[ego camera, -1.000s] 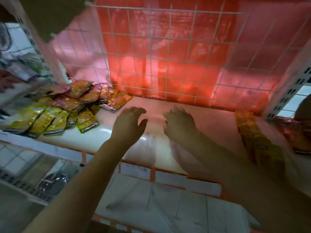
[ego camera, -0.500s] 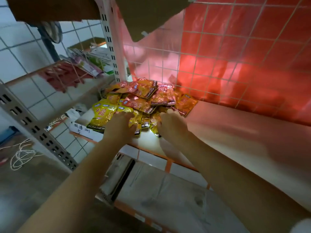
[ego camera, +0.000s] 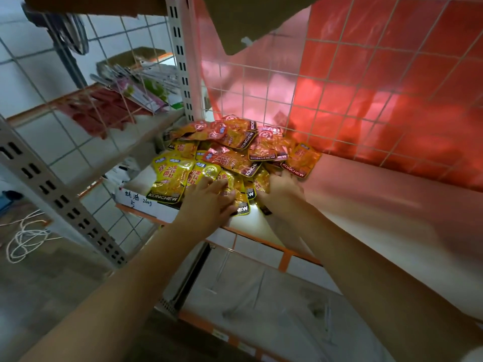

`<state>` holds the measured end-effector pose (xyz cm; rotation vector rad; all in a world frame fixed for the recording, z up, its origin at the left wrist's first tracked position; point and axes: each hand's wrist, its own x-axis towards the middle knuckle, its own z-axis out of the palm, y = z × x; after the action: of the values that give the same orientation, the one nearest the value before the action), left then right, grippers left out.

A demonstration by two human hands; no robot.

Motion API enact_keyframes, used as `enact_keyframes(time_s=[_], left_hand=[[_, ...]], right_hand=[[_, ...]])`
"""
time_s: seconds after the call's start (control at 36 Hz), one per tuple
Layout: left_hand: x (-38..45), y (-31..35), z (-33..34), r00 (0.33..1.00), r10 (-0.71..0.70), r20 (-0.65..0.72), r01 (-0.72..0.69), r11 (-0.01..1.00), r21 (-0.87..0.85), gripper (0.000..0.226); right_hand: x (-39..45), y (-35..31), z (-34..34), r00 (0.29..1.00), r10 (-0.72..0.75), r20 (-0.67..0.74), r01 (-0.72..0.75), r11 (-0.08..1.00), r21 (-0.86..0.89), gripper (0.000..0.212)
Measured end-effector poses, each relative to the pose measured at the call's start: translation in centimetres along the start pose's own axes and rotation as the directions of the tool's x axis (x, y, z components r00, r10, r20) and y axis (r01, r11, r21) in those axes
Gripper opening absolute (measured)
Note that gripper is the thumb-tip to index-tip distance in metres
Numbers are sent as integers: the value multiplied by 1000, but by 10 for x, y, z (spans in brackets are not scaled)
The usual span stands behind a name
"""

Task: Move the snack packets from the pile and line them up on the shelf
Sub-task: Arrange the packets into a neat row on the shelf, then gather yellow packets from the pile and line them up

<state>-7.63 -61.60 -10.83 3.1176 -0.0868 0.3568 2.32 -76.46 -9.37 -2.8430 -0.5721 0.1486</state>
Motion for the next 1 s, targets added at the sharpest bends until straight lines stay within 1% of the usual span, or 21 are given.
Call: enact_keyframes(time_s=[0.06, 0.08, 0.11, 0.14, 0.19, 0.22, 0.25, 0.28, 0.31, 0.33, 0.36, 0.39, 0.47, 0.5, 0.56, 0.69, 0.75, 0.83, 0.92, 0.94, 1.0], left_hand=[[4, -1, 0, 999, 44, -32, -45, 999, -7, 47], [5, 1, -2, 998, 62, -18, -63, 996, -56, 49], [7, 4, -5, 998, 64, 20, -61, 990, -124, 53], [9, 8, -8, 997, 37, 68, -24, 983, -185, 54], [11, 11, -7, 980, -6, 199, 44, 981, -187, 46], [12, 13, -8, 973, -20, 230, 67, 978, -195, 41], [12, 16, -9, 978, -46, 201, 95, 966, -239, 36], [14, 20, -9, 987, -94, 132, 131, 942, -310, 30], [16, 24, -10, 983, -174, 63, 185, 905, -384, 25], [21, 27, -10, 966, -258, 26, 243, 868, -434, 25], [27, 29, -9, 945, -326, 17, 300, 847, -439, 27], [31, 30, -8, 925, -378, 28, 353, 833, -426, 33], [41, 33, -7, 854, -501, 139, 514, 773, -371, 80], [43, 34, -8, 841, -517, 157, 536, 763, -362, 89], [45, 36, -8, 828, -533, 173, 557, 747, -363, 95], [45, 45, -6, 806, -558, 198, 562, 616, -552, 104], [43, 46, -5, 791, -578, 201, 560, 552, -617, 98], [41, 51, -3, 776, -587, 231, 519, 386, -763, 72], [39, 69, -6, 837, -495, 234, 418, 303, -856, 32], [39, 78, -8, 855, -465, 230, 387, 276, -880, 23], [43, 97, -11, 875, -430, 221, 335, 210, -919, 16]], right_hand=[[0, 2, -2, 999, 24, 29, -25, 999, 41, 54], [0, 4, -3, 999, 36, 38, -38, 997, 70, 56], [0, 5, -4, 998, 48, 43, -52, 993, 103, 57], [0, 7, -4, 997, 55, 46, -60, 990, 131, 58], [-1, 11, -6, 996, 68, 53, -75, 983, 165, 57], [-2, 13, -7, 995, 76, 59, -86, 981, 176, 56], [-2, 15, -8, 994, 84, 63, -95, 978, 187, 54], [-2, 16, -9, 994, 91, 64, -102, 975, 199, 54], [-3, 17, -9, 993, 98, 64, -109, 972, 207, 54], [-2, 17, -10, 992, 106, 64, -117, 970, 214, 54], [-2, 18, -10, 992, 109, 63, -120, 968, 222, 54], [-2, 18, -10, 992, 107, 63, -119, 965, 233, 54], [-2, 19, -11, 993, 102, 64, -115, 960, 255, 51], [-3, 20, -12, 993, 99, 63, -113, 957, 267, 50], [-4, 22, -13, 993, 99, 61, -114, 945, 307, 51], [-12, 37, -17, 993, 115, -39, -83, 877, 473, 51], [-16, 46, -21, 990, 127, -61, -70, 816, 573, 48], [-19, 63, -25, 988, 156, -16, -92, 661, 745, 47], [-25, 84, -26, 983, 184, 3, -109, 573, 813, 44], [-29, 92, -29, 982, 188, -1, -107, 559, 822, 41], [-35, 109, -35, 979, 203, -12, -100, 531, 842, 38]])
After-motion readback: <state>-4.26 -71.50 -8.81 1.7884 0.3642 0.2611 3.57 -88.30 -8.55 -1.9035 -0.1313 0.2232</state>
